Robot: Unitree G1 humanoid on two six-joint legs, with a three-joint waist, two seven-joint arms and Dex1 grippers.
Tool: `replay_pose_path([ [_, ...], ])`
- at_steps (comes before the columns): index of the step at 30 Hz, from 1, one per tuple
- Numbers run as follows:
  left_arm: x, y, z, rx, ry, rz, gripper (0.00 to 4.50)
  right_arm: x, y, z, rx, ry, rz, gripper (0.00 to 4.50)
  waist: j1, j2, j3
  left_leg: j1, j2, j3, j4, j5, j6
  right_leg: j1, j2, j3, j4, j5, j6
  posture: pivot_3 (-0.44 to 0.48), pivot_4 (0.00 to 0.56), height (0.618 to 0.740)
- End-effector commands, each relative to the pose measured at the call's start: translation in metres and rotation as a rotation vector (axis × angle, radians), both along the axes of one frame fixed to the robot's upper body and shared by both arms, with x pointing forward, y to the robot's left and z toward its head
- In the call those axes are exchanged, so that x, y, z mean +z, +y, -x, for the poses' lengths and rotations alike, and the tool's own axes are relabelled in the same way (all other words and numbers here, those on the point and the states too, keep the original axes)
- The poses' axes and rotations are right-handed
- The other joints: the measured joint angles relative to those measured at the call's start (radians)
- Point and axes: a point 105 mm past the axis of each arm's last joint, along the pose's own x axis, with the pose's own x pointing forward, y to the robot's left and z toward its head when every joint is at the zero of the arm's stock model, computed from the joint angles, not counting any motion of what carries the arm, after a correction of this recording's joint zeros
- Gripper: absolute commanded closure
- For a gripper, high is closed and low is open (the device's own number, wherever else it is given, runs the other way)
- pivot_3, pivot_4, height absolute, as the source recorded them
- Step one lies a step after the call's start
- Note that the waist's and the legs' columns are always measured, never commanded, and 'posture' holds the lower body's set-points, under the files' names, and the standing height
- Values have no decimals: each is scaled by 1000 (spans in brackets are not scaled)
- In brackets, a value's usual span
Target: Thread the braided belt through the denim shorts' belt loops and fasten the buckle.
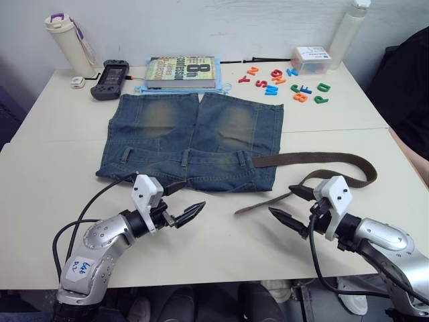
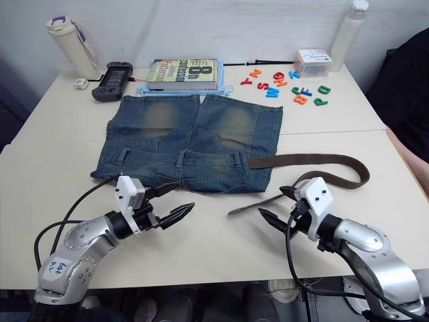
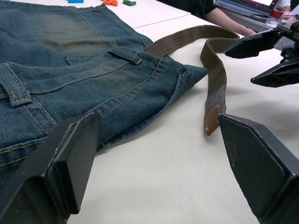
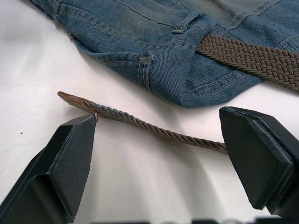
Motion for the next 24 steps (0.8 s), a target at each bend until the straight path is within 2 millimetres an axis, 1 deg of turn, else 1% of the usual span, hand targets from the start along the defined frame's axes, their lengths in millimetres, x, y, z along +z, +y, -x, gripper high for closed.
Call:
replay_pose_path([
  [1, 8, -2, 1, -15, -31, 16, 92, 10, 4, 2, 15, -49, -5, 0, 0, 0, 0, 0, 0, 0, 0, 0, 0, 0, 0, 0, 0, 0, 0, 0, 150, 740],
  [24, 7, -5, 1, -48, -36, 6, 92, 9, 3, 3, 10, -48, -4, 0, 0, 0, 0, 0, 0, 0, 0, 0, 0, 0, 0, 0, 0, 0, 0, 0, 150, 740],
])
